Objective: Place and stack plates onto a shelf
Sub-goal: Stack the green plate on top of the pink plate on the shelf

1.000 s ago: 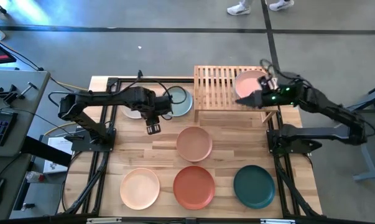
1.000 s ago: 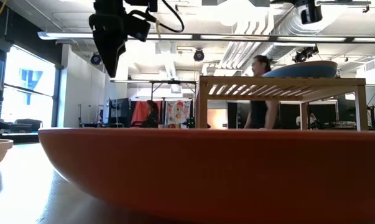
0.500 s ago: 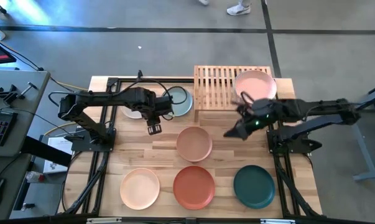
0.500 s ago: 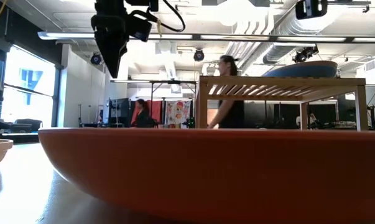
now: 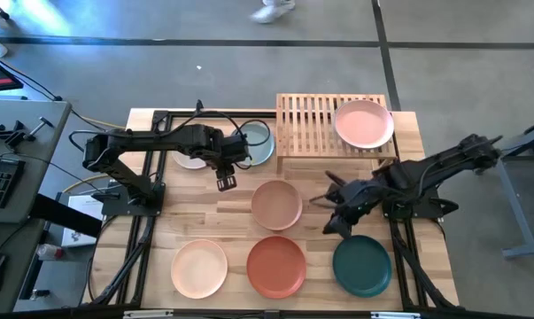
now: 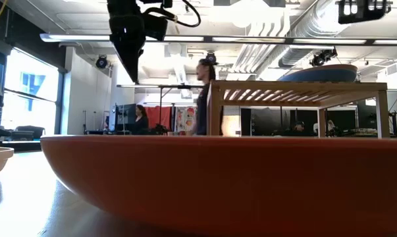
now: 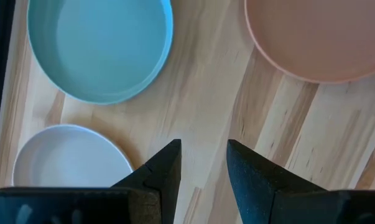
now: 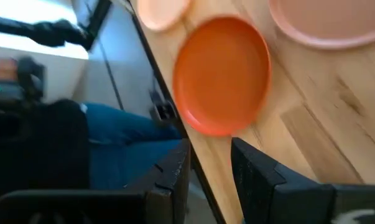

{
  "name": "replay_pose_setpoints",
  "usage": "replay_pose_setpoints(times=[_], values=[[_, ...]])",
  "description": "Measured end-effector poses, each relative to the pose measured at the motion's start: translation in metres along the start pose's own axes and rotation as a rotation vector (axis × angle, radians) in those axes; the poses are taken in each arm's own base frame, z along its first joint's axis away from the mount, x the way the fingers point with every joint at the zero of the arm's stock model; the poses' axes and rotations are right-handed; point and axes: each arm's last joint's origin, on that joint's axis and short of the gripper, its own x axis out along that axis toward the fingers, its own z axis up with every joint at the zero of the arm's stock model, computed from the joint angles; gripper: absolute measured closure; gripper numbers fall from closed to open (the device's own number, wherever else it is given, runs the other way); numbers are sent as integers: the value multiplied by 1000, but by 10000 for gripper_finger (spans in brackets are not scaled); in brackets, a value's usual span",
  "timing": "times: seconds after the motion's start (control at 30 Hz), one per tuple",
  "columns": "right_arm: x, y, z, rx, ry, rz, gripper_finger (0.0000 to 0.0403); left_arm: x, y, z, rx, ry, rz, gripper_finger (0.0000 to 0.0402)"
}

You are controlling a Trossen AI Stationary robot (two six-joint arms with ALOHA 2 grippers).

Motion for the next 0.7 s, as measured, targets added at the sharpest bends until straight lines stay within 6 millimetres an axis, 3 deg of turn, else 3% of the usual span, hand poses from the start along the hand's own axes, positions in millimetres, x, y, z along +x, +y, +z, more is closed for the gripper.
replay_pose_setpoints(times=[0.3,0.7], values=[[23,-19,-12,-177,184,-238,304,0,-1,5,-114,-48,-27,286],[67,-30,-25,-636,375,-379,304,0,-2,12,-311,-116,-55,286]])
